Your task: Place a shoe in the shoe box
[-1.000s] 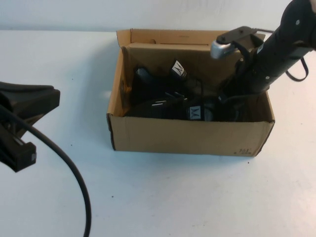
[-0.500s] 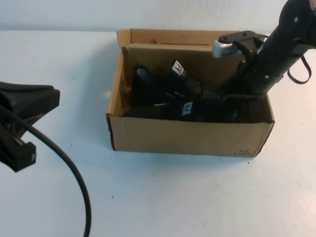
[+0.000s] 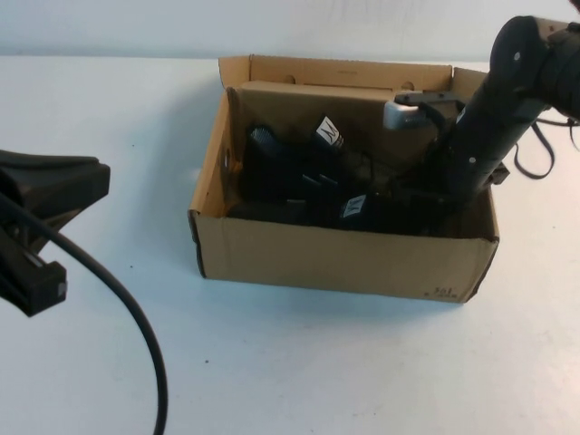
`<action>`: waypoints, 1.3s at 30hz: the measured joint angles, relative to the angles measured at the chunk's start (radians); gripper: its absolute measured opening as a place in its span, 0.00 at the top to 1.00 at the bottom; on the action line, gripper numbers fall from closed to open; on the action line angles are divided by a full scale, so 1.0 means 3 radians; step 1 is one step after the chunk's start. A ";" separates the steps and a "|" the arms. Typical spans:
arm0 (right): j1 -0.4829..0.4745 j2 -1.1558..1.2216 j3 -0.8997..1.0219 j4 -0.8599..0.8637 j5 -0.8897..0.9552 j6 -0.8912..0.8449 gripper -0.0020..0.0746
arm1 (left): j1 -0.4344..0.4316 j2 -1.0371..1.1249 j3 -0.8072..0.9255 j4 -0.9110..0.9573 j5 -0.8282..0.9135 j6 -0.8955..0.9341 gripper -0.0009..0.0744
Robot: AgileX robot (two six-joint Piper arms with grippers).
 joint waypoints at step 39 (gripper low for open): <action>0.0000 -0.2071 -0.0317 -0.0056 0.0065 -0.0053 0.98 | 0.0000 0.0000 -0.0381 0.1588 0.0244 -0.1051 0.99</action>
